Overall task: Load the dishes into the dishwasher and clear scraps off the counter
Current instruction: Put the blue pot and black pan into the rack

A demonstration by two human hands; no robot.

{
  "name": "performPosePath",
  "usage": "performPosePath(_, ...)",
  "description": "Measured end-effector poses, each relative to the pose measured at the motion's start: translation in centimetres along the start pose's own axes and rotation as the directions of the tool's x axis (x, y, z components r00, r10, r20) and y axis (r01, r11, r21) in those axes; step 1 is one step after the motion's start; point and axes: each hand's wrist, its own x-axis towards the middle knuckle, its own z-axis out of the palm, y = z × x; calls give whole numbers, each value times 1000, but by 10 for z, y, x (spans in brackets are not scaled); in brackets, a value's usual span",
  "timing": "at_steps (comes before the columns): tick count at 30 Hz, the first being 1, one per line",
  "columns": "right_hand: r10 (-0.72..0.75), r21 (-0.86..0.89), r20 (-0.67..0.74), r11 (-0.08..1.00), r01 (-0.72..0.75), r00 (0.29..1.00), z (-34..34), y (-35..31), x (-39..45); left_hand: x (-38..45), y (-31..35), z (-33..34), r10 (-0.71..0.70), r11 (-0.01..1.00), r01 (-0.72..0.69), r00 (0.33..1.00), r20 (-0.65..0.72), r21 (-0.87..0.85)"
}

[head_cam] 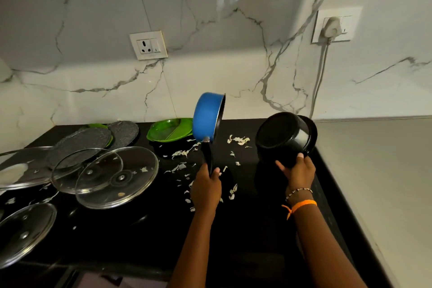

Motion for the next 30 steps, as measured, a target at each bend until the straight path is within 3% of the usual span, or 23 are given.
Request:
performPosePath(2,176,151,6,973,-175,984,-12,-10,-18,-15,-3,-7,29,999,-29,1000,-10,-18)
performPosePath(6,295,258,46,920,-297,954,-43,-23,-68,-66,-18,-18,14,987,-17,1000,-18,-161)
performPosePath(9,293,304,108,900,-313,950,-80,-22,-109,-114,-39,-34,-58,967,46,997,-41,-252)
performPosePath(15,186,266,80,943,-200,979,-174,-28,-184,-216,-92,-46,-47,983,40,998,-33,-179)
performPosePath(21,240,361,188,885,-294,952,-262,-48,-249,-318,-101,-31,-20,992,25,999,40,-124)
performPosePath(30,255,278,-128,937,-212,958,-402,-98,-273,-426,-87,40,113,993,-109,991,76,-51)
